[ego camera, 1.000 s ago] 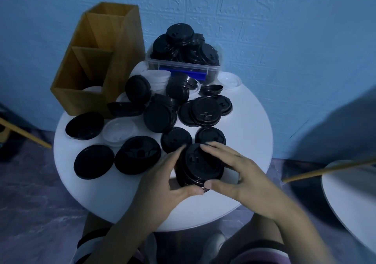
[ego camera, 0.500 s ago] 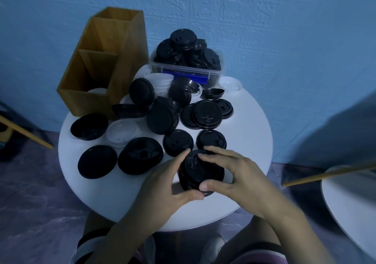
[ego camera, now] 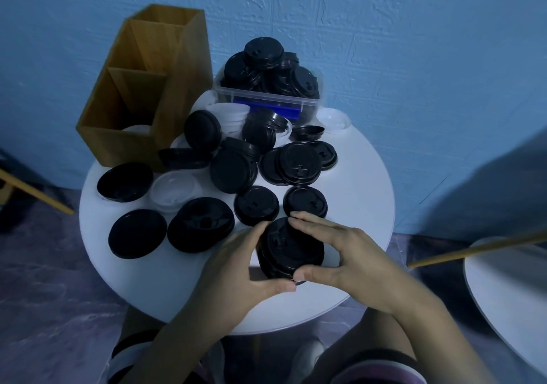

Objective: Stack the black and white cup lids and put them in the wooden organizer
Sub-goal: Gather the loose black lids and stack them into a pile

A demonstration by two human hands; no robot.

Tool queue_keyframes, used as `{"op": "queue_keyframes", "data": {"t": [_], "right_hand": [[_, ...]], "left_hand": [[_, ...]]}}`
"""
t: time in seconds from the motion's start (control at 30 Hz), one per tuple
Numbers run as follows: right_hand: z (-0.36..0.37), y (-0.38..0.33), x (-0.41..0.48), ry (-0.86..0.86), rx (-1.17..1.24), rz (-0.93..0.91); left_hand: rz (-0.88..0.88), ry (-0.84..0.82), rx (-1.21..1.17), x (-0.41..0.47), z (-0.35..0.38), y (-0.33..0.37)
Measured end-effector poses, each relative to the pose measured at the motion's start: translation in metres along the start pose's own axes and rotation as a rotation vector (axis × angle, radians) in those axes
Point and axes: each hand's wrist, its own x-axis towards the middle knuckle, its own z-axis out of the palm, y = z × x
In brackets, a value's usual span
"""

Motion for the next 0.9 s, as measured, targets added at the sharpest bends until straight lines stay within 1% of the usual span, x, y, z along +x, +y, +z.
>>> {"op": "queue_keyframes", "data": {"t": [0.13, 0.43, 0.53, 0.73, 0.8, 0.9], "right_hand": [[0.000, -0.002, 0.001, 0.013, -0.022, -0.005], [0.023, -0.015, -0.010, 0.221, -0.167, 0.033], [0.026, -0.015, -0.011, 0.237, -0.123, 0.031], [0.023, -0.010, -0.006, 0.223, -0.029, 0.046], [0.023, -0.006, -0.004, 0.219, 0.008, 0.053], [0.025, 0.000, -0.002, 0.238, 0.061, 0.059]], "left_hand": [[-0.010, 0.005, 0.002, -0.001, 0.001, 0.000], [-0.024, 0.018, 0.035, -0.001, 0.001, 0.000], [-0.020, 0.013, 0.031, -0.001, 0.001, 0.000], [-0.007, -0.091, -0.086, 0.003, -0.014, 0.005], [-0.022, -0.061, -0.122, 0.007, -0.014, 0.008], [-0.047, 0.032, -0.130, 0.007, -0.010, 0.010]]}}
